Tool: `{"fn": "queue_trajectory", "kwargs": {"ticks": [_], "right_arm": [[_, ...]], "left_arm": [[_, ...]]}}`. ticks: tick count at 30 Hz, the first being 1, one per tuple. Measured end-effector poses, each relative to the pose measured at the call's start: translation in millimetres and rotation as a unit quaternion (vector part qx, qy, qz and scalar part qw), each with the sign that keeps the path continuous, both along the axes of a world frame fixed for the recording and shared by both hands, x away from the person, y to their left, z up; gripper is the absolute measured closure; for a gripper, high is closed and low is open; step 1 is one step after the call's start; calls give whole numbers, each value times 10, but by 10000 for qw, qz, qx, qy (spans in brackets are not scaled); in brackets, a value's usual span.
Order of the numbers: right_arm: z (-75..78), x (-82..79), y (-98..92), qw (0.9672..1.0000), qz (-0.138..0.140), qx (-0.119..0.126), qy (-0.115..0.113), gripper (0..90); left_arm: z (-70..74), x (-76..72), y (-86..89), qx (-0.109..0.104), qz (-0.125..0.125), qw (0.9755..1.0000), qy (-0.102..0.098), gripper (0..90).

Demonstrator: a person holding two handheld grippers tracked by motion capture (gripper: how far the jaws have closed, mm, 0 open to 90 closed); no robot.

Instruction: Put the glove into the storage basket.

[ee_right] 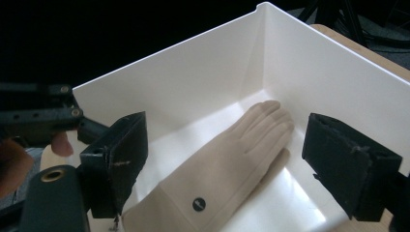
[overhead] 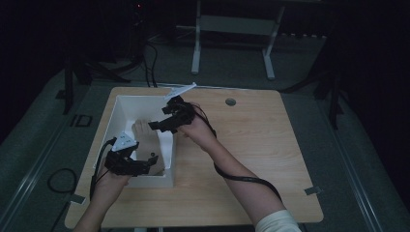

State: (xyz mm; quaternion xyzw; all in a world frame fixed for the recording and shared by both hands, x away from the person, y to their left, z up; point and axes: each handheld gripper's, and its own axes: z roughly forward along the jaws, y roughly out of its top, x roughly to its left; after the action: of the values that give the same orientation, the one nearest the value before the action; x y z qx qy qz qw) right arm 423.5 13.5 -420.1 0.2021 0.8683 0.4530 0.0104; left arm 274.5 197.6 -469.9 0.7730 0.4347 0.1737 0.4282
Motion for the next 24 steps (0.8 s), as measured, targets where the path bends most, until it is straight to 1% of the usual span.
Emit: {"fn": "queue_trajectory", "kwargs": {"ticks": [1,3,4,5,8,9,10,12,14,15,16,17,18,19,20,21,22,24], "right_arm": [[7,-3,-33,10000,-8,12,-5,164],[24,-7,-98,10000,-36,37,-41,165],[35,-4,-126,10000,-54,27,-46,164],[51,-2,-167,10000,-66,-20,-67,164],[95,-5,-287,9999,-96,10,-109,164],[95,-5,-287,9999,-96,10,-109,164],[134,-10,-376,9998,-142,35,-140,164],[148,-12,-412,9998,-148,52,-147,164],[196,-21,-559,9995,-215,129,-204,164],[196,-21,-559,9995,-215,129,-204,164],[209,-26,-645,9993,-259,161,-229,165],[211,-31,-683,9992,-278,180,-216,165],[208,-36,-721,9992,-298,187,-213,165],[208,-36,-721,9992,-298,187,-213,165],[191,-48,-773,9991,-336,172,-208,167],[173,-54,-797,9991,-328,136,-221,167],[155,-59,-821,9991,-323,119,-228,167],[135,-65,-851,9992,-329,101,-219,166]], "left_arm": [[17,3,-9,-30,-19,10000,-13,147],[51,11,-27,-22,-53,10000,-58,146],[72,15,-41,-66,-68,9999,-66,146],[88,17,-50,-61,-85,9999,-66,146],[145,12,-99,-74,-130,9998,-132,146],[145,12,-99,-74,-130,9998,-132,146],[178,13,-135,-27,-186,9997,-167,146],[198,15,-155,0,-202,9996,-196,146],[238,16,-203,-27,-221,9994,-257,146],[238,16,-203,-27,-221,9994,-257,147],[280,9,-245,-91,-237,9991,-351,147],[298,1,-272,-135,-268,9988,-385,147],[320,-6,-299,-118,-329,9985,-424,147],[320,-6,-299,-118,-329,9985,-424,147],[334,-12,-324,-118,-357,9983,-446,147],[353,-18,-357,-109,-408,9980,-469,147],[382,-29,-435,-93,-540,9973,-492,147],[390,-35,-469,-90,-587,9970,-503,147]]}}
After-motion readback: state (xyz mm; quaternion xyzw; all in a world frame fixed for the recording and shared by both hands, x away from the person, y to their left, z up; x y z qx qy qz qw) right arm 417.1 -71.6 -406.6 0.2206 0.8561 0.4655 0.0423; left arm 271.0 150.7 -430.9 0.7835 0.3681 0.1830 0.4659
